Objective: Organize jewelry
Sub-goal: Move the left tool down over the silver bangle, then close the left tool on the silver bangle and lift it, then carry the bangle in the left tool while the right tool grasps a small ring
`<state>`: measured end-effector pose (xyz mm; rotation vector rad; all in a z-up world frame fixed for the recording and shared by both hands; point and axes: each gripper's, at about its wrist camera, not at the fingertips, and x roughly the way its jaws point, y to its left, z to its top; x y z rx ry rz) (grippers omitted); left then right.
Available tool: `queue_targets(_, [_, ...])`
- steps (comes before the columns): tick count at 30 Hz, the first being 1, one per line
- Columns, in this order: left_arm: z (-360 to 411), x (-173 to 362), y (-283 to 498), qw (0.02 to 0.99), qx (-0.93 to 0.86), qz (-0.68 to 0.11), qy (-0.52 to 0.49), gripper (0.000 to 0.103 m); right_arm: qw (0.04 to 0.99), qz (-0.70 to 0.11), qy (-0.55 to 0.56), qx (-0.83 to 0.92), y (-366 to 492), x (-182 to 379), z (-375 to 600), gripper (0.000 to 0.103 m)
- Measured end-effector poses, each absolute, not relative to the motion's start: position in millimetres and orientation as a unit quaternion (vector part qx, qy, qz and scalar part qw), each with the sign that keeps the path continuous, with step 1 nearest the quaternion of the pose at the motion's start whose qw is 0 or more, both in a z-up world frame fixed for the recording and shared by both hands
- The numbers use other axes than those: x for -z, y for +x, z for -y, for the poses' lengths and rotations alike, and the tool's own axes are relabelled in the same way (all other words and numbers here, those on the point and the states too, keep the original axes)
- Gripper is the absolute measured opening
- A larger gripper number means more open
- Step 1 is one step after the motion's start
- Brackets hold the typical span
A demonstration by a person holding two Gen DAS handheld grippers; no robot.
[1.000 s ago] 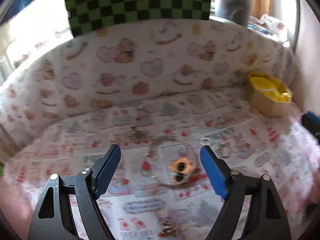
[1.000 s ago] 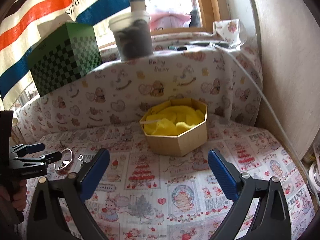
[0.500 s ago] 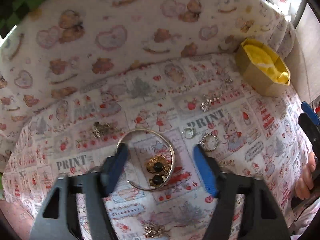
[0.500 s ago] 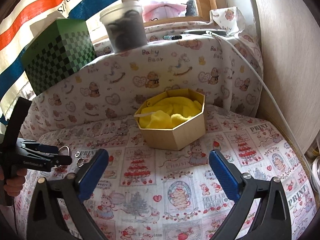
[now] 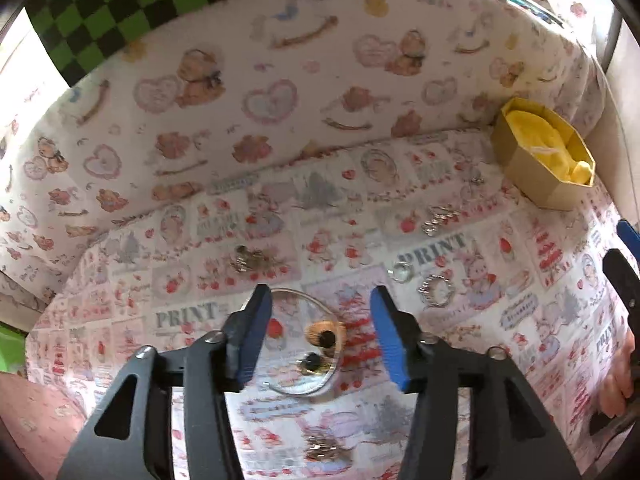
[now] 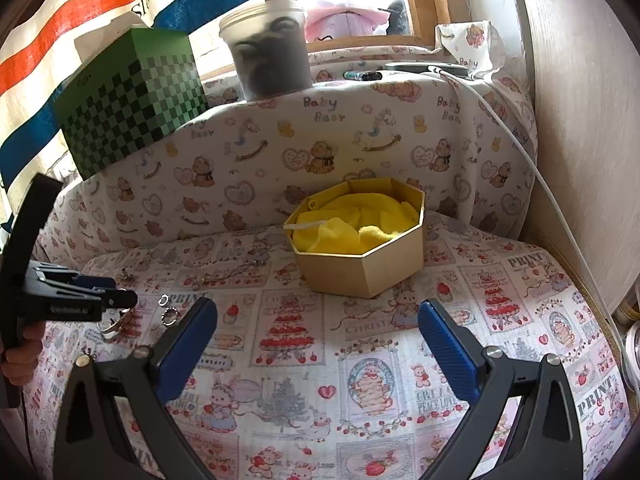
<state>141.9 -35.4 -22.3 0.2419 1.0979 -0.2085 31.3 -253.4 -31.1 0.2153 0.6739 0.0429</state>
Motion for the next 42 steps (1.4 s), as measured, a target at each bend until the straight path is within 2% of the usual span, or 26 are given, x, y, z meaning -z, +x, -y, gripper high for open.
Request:
queue_targets(5, [23,24,149,0.825,0.096,-0.543,0.126,0.067,0.936,-0.335,0.109,-0.023,33,33,255,0.1])
queue_targets(7, [27,29,146,0.818,0.11,-0.545,0.148,0.069,0.935,-0.337,0.108,-0.027,34,33,255,0.1])
queue_targets(8, [31,31,143,0.815,0.115,-0.542,0.169,0.075,0.935,-0.337,0.107,-0.028,33,33,254,0.1])
queue_targets(11, [38,36,134,0.813,0.113,-0.533,0.204,0.083,0.936,-0.335,0.102,-0.032,33,33,251,0.1])
queue_targets(16, [30,40,136,0.81,0.124,-0.55,0.161,0.083,0.936,-0.336,0.104,-0.03,33,33,252,0.1])
queue_targets(18, [18,36,141,0.811,0.139,-0.553,0.132,0.074,0.934,-0.339,0.106,-0.03,33,35,253,0.1])
queue_targets(19, [10,34,144,0.814,0.144,-0.55,0.118,0.064,0.933,-0.342,0.107,-0.031,34,35,253,0.1])
queue_targets(20, [5,29,143,0.818,0.143,-0.546,0.112,0.061,0.932,-0.344,0.108,-0.032,35,36,253,0.1])
queue_targets(27, [-20,11,112,0.843,0.123,-0.516,0.091,0.061,0.931,-0.347,0.11,-0.036,36,37,253,0.1])
queue_targets(35, [-71,-31,68,0.907,0.111,-0.406,-0.029,0.061,0.927,-0.354,0.108,-0.061,40,32,253,0.1])
queue_targets(38, [-91,-36,59,0.925,0.081,-0.369,-0.034,0.061,0.91,-0.377,0.121,-0.125,49,24,243,0.086])
queue_targets(39, [-99,-30,66,0.93,0.067,-0.359,-0.037,0.061,0.893,-0.403,0.096,-0.178,55,22,226,0.081])
queue_targets(40, [-106,-30,65,0.937,0.051,-0.343,-0.045,0.061,0.883,-0.419,0.065,-0.201,58,21,209,0.069])
queue_targets(42, [-107,-15,70,0.943,0.016,-0.328,-0.053,0.061,0.882,-0.424,0.035,-0.2,61,21,183,0.052])
